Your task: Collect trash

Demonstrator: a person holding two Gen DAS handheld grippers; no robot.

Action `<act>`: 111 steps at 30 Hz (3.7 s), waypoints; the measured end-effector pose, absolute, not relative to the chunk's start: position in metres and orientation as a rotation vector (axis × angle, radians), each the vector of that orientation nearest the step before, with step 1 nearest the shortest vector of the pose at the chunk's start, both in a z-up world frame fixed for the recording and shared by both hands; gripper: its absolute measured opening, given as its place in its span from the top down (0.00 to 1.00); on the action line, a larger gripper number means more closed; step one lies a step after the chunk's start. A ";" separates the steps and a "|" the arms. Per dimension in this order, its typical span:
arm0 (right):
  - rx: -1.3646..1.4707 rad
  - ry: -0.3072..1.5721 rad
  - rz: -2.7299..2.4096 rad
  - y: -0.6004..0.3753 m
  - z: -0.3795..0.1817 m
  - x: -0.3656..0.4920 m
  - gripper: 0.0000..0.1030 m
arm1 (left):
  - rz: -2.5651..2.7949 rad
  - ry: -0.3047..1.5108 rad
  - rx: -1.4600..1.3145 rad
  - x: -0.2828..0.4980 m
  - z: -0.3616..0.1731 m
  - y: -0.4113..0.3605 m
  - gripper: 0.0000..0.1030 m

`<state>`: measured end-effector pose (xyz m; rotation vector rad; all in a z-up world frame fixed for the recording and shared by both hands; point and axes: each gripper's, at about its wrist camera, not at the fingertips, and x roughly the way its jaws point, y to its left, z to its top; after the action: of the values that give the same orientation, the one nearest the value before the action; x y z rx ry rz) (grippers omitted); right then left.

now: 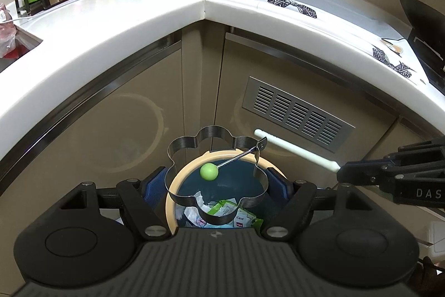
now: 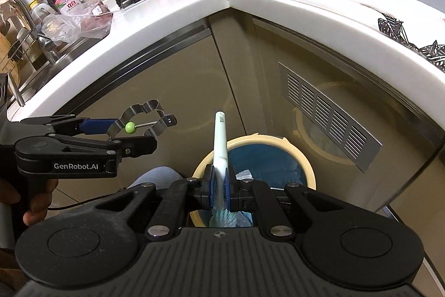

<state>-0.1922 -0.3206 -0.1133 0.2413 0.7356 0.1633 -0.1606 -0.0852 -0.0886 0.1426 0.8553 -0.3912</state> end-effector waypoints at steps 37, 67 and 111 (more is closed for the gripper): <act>0.273 0.876 0.115 -0.314 -0.143 -0.136 0.92 | -0.391 0.993 0.145 -0.101 -0.148 -0.101 0.23; 0.209 1.003 0.033 -0.310 -0.196 -0.084 0.92 | -0.373 1.149 0.193 -0.061 -0.228 -0.118 0.23; 0.061 0.764 -0.044 -0.290 -0.135 -0.180 0.00 | -0.281 1.013 0.321 -0.141 -0.145 -0.118 0.00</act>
<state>-0.1799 -0.2895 -0.1345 0.0606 0.7639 -0.0435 -0.1412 -0.1181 -0.1453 0.3208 1.0131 -0.2813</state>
